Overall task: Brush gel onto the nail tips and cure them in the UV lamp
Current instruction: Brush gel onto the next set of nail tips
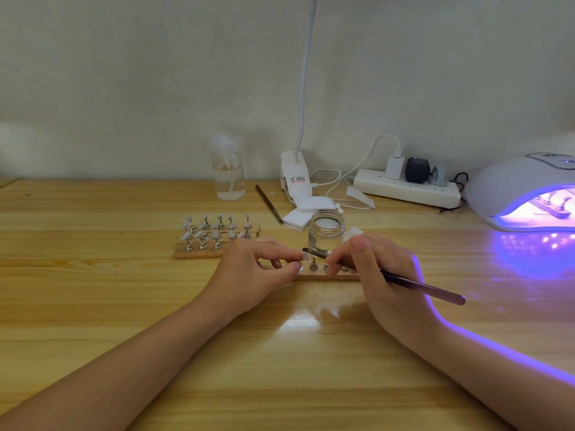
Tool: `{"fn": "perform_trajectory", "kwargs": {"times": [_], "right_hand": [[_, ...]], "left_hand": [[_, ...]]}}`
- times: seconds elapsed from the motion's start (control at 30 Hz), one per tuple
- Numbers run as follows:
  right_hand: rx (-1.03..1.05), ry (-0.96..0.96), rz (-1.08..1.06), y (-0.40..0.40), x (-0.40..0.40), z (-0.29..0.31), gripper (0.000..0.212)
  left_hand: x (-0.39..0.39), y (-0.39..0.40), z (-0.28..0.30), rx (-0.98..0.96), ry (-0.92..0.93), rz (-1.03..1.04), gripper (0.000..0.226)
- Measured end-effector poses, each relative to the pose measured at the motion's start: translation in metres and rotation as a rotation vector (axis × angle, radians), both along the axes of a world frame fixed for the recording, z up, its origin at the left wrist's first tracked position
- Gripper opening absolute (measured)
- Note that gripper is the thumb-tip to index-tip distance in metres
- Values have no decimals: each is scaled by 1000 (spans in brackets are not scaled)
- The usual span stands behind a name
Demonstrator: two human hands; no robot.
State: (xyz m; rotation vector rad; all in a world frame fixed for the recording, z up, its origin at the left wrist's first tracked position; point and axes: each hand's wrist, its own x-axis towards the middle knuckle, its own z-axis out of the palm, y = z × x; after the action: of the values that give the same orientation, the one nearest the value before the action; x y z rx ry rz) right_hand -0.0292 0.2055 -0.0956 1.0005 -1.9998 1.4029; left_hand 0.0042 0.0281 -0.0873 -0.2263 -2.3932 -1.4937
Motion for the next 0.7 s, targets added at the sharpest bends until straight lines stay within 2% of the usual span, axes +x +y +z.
{"fn": "perform_trajectory", "kwargs": {"times": [0.17, 0.5, 0.7], "right_hand": [[-14, -25, 20, 0, -1, -1, 53], [-24, -56, 61, 0, -1, -1, 50], [-100, -135, 72, 0, 2, 0, 46]], "left_hand": [[0, 0, 0, -17, 1, 0, 30], [0, -1, -1, 5, -15, -3, 23], [-1, -1, -1, 14, -17, 5, 23]]}}
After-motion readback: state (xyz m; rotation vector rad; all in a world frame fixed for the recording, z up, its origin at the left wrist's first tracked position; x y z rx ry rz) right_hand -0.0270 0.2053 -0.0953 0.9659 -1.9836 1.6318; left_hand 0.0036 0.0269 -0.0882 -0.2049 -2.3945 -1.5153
